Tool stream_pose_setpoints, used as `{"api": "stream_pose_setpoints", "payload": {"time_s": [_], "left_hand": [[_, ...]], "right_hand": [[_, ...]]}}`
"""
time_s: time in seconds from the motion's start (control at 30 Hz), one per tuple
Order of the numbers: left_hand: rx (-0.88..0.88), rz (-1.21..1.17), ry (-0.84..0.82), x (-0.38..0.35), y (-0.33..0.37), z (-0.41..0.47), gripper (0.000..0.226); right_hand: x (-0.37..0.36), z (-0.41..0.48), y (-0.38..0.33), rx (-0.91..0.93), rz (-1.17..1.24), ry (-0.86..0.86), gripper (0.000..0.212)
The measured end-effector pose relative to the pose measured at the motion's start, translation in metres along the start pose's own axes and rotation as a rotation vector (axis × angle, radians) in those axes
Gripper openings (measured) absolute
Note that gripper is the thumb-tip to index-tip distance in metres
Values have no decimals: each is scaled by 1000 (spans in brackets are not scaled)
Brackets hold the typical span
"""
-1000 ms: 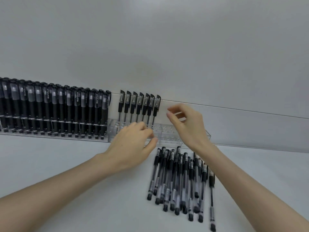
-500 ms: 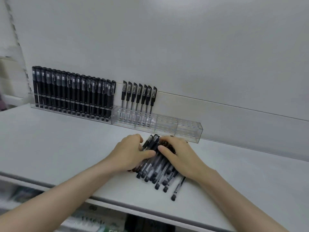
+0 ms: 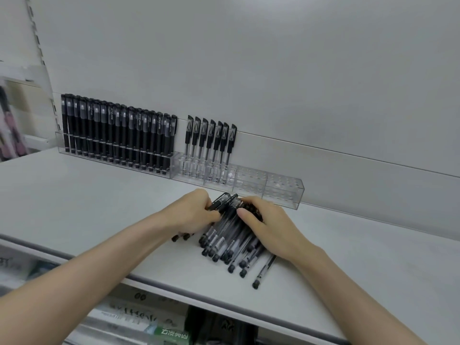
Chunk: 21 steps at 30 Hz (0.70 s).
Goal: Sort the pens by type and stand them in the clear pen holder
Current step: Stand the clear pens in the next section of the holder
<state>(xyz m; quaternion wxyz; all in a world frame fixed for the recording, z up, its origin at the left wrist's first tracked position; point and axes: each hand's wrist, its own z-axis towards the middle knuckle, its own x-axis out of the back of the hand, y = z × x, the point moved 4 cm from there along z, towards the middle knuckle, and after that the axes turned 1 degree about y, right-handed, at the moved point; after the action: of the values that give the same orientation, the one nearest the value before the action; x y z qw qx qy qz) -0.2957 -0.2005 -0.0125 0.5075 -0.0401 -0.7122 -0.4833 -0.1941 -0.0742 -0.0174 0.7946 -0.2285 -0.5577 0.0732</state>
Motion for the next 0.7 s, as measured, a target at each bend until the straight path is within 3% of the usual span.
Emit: {"api": "stream_pose_setpoints", "payload": {"time_s": [0.1,0.33,0.6,0.7], "left_hand": [[-17,-47,34,1,-3,-2,25],[-58,-283,100,20,-13,3,25],[-321,-607,65,43,-4,29,5],[-336,-739,62,53,-5,47,7]], "right_hand": [[8,0,-6,17,-6,57,39],[21,22,-25,-34,248,219,33],[23,67,-36,-161,714,413,32],[28,86,-41,-160,779,486,30]]}}
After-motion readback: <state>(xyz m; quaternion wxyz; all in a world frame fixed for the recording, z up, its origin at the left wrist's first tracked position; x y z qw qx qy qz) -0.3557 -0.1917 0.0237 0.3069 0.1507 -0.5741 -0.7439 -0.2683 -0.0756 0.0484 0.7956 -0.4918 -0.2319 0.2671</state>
